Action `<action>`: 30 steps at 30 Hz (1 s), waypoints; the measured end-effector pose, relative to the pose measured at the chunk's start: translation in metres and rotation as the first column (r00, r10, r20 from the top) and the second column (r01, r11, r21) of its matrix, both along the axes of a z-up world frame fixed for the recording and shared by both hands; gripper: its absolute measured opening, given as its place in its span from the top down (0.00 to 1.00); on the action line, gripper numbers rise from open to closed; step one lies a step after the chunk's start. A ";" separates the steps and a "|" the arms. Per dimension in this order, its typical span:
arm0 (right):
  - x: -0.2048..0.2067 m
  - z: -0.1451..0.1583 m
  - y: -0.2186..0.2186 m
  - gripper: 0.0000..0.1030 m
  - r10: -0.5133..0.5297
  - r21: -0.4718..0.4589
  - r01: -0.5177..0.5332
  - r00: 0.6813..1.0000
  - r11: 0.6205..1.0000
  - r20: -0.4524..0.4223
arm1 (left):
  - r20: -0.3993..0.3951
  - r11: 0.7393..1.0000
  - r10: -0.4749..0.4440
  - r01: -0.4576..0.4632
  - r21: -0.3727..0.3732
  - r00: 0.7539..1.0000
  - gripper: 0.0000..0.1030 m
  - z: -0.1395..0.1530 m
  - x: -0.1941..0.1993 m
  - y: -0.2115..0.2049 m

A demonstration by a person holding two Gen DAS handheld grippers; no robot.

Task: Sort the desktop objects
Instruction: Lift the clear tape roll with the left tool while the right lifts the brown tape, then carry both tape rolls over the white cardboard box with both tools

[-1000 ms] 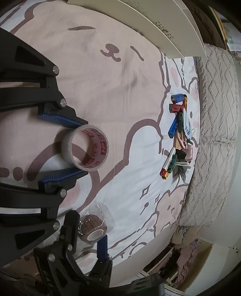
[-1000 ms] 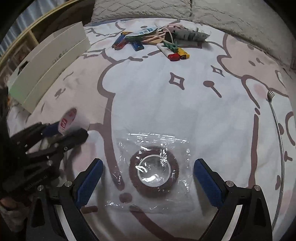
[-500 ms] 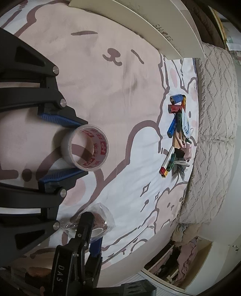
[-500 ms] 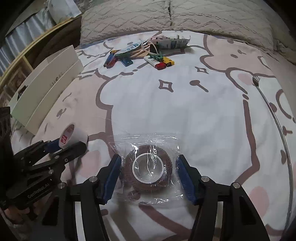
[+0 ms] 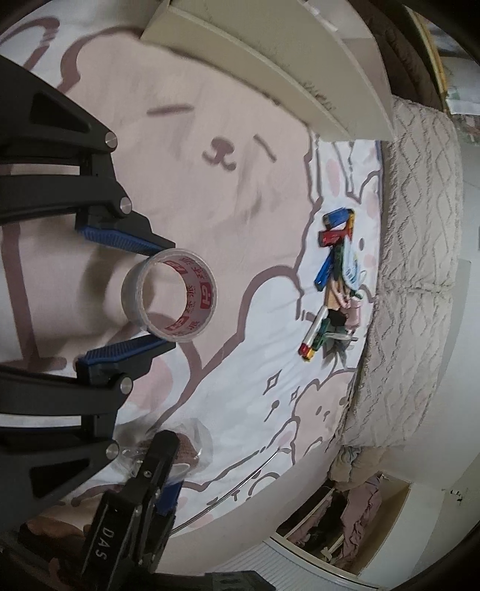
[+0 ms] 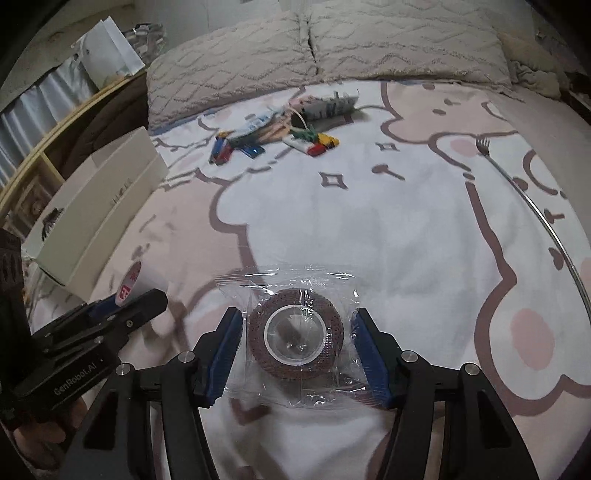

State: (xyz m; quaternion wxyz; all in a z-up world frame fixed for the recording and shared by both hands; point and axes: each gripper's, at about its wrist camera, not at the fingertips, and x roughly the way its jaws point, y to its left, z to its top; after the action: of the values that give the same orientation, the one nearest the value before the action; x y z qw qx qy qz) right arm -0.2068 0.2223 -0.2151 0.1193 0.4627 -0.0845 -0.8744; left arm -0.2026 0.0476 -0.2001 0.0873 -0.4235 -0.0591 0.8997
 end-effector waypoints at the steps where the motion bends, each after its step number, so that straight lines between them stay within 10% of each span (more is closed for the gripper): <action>1: 0.000 0.003 -0.003 0.40 0.001 -0.002 -0.001 1.000 1.000 -0.007 | -0.009 1.000 -0.001 0.001 -0.011 1.000 0.58 0.003 0.002 -0.003; 30: 0.001 0.092 -0.126 0.40 0.116 -0.051 -0.127 0.976 0.991 -0.187 | -0.245 0.994 0.099 -0.105 -0.012 0.964 0.58 0.091 0.034 -0.124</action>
State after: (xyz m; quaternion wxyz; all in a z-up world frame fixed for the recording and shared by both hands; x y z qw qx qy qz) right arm -0.2056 0.0967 -0.1231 0.1943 0.3806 -0.0721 -0.9012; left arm -0.1688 -0.0768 -0.1091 0.0423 -0.3069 -0.0585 0.9490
